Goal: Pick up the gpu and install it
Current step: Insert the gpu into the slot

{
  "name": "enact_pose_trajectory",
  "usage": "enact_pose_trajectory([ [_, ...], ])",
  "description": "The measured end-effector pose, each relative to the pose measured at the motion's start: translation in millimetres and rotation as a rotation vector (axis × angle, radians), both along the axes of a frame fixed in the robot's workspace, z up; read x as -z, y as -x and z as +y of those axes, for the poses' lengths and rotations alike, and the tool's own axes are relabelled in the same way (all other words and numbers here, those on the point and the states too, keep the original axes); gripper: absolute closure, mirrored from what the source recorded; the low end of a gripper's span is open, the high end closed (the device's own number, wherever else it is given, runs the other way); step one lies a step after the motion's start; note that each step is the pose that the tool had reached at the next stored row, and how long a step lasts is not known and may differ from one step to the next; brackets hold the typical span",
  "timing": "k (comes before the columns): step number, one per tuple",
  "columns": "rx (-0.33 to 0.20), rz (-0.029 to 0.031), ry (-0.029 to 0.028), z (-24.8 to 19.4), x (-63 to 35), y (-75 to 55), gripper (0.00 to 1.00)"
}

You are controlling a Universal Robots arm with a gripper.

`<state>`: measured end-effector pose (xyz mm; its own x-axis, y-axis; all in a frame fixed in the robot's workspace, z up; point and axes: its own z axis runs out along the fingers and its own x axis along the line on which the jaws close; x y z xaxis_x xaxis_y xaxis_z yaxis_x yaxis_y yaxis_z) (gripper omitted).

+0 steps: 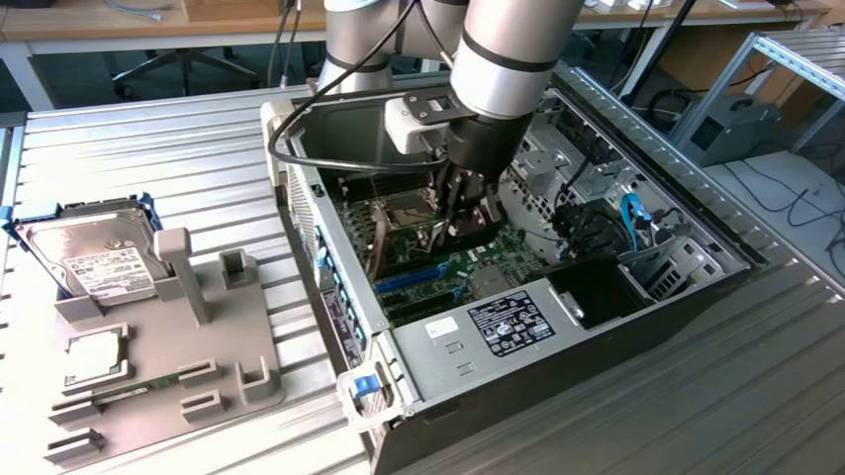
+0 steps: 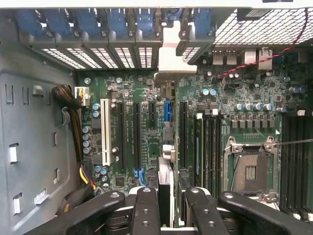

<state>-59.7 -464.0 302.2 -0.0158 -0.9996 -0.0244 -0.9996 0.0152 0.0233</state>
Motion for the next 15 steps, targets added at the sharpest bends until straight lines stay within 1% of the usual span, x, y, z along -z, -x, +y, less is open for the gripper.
enact_pose_trajectory([
  [10, 0.000, 0.0000, 0.0003, 0.0, 9.3, 4.0, 0.74],
  [11, 0.000, 0.0000, 0.0014, 0.0, 10.2, 4.4, 0.74],
  [13, 0.000, 0.0001, 0.0052, 0.1, 12.4, 5.6, 0.74],
  [15, 0.000, 0.0000, 0.0070, 0.4, 14.6, 7.3, 0.74],
])
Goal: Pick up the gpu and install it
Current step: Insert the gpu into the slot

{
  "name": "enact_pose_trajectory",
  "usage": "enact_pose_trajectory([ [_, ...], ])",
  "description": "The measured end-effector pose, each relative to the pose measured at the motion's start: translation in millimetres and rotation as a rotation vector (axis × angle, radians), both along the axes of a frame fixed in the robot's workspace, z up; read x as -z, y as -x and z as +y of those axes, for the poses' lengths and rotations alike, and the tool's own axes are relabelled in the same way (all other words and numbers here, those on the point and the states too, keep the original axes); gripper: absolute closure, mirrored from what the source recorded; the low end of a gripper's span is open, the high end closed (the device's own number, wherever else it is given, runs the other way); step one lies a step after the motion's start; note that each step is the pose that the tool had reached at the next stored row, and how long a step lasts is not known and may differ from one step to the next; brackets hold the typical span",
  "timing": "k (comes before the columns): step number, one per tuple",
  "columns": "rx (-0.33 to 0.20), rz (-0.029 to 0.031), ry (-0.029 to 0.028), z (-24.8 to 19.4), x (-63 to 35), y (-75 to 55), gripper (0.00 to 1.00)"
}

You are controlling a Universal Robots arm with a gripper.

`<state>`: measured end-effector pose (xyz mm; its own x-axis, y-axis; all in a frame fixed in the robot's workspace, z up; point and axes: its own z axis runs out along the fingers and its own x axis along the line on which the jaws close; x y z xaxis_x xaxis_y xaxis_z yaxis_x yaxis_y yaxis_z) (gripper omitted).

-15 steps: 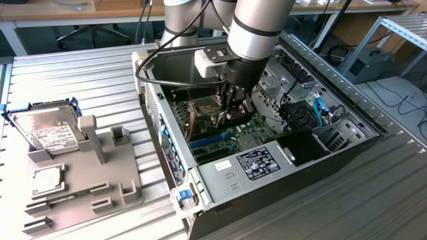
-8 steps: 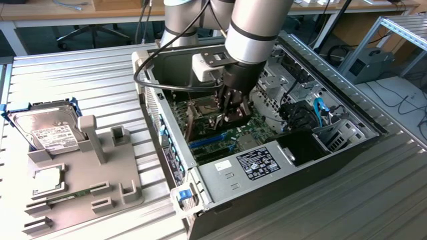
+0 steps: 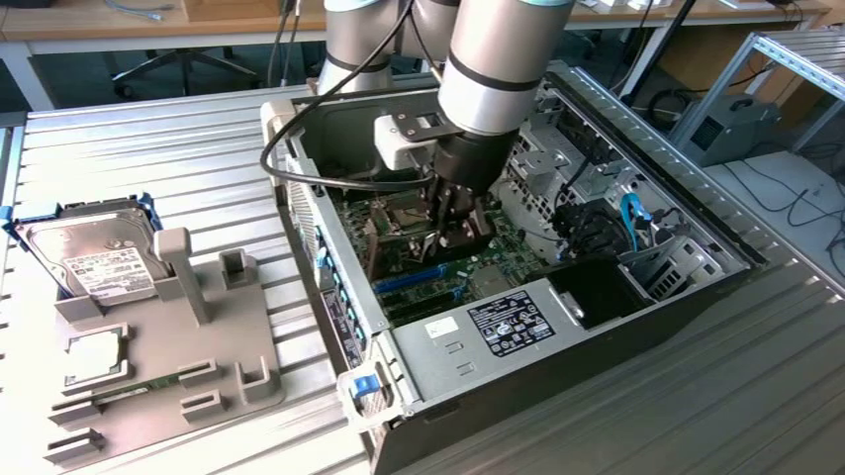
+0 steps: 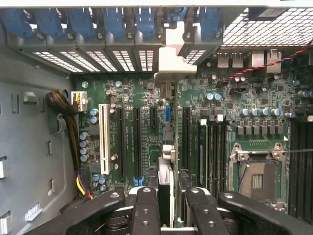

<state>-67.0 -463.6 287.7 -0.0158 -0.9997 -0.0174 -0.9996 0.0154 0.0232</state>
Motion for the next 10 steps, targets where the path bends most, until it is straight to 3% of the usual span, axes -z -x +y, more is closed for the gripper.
enact_pose_trajectory([
  [2, 0.000, 0.0000, 0.0015, 0.8, 2.0, 1.6, 0.74],
  [7, 0.000, 0.0000, 0.0094, 7.3, 7.5, 6.3, 0.74],
  [10, 0.000, 0.0000, 0.0118, 8.0, 9.7, 9.7, 0.74],
])
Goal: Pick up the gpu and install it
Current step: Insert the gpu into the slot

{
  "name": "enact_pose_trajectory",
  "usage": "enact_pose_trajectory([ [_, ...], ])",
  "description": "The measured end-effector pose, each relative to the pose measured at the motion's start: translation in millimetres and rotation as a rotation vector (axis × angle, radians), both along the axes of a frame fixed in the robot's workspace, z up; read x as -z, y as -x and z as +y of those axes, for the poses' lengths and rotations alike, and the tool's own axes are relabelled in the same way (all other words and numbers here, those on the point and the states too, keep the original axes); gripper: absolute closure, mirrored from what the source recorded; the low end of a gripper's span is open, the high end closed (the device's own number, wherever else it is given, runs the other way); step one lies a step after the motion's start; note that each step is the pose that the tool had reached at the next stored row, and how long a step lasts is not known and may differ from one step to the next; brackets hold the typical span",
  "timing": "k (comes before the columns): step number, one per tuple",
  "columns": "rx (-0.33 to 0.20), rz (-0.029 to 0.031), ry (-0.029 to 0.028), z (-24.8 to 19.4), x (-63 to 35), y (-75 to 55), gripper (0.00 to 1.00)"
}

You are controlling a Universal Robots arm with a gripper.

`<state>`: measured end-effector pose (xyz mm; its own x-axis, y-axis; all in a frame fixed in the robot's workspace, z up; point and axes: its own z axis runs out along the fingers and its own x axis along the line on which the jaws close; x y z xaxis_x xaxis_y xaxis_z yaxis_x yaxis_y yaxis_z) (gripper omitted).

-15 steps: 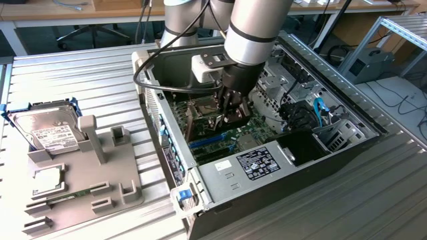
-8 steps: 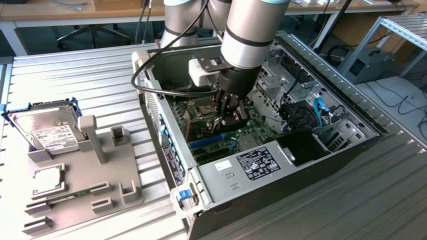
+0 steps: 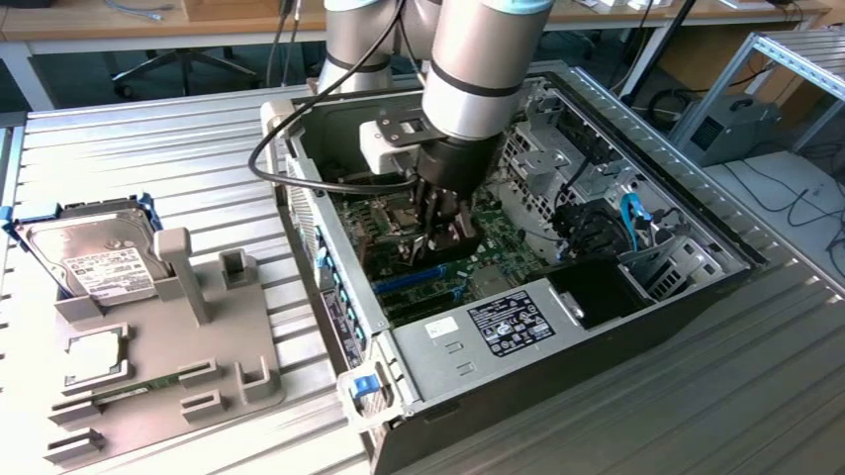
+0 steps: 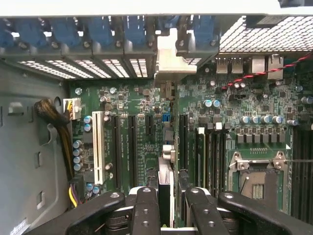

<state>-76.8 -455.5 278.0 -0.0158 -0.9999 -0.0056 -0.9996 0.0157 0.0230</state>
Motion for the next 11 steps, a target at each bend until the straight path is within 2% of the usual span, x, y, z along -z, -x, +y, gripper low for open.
enact_pose_trajectory([
  [11, 0.000, 0.0000, 0.0023, 0.0, 6.8, 7.0, 0.74],
])
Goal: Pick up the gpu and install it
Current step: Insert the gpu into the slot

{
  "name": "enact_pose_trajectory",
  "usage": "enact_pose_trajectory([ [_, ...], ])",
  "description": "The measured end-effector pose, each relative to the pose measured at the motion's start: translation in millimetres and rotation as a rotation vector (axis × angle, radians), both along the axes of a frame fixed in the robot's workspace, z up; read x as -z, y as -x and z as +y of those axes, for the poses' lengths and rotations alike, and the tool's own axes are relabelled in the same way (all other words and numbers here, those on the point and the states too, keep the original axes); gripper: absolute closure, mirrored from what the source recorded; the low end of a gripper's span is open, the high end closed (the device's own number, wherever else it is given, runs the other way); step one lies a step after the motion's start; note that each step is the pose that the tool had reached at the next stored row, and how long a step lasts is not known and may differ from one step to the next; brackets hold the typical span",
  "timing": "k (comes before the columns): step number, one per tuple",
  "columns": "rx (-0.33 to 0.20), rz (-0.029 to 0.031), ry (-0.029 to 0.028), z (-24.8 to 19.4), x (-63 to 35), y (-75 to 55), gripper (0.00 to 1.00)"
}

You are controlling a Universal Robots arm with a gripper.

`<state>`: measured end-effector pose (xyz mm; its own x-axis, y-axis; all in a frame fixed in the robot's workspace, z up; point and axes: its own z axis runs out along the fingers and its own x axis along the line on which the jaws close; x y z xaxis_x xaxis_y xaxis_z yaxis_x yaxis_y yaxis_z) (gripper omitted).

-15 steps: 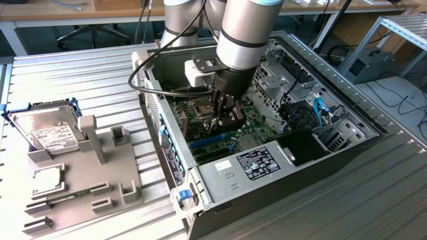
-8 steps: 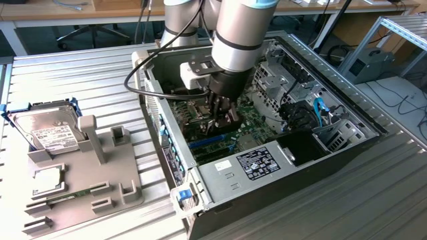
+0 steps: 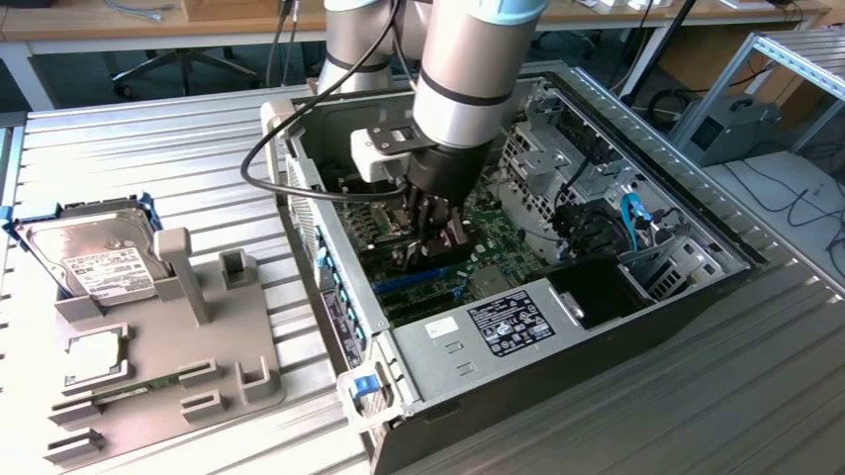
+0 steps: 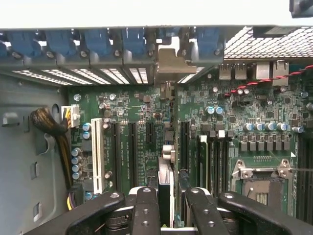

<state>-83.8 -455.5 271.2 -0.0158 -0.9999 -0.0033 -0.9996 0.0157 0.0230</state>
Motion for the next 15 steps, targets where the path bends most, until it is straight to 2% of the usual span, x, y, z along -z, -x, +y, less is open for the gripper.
enact_pose_trajectory([
  [15, 0.000, 0.0001, 0.0002, -0.1, 7.7, 3.6, 0.74],
])
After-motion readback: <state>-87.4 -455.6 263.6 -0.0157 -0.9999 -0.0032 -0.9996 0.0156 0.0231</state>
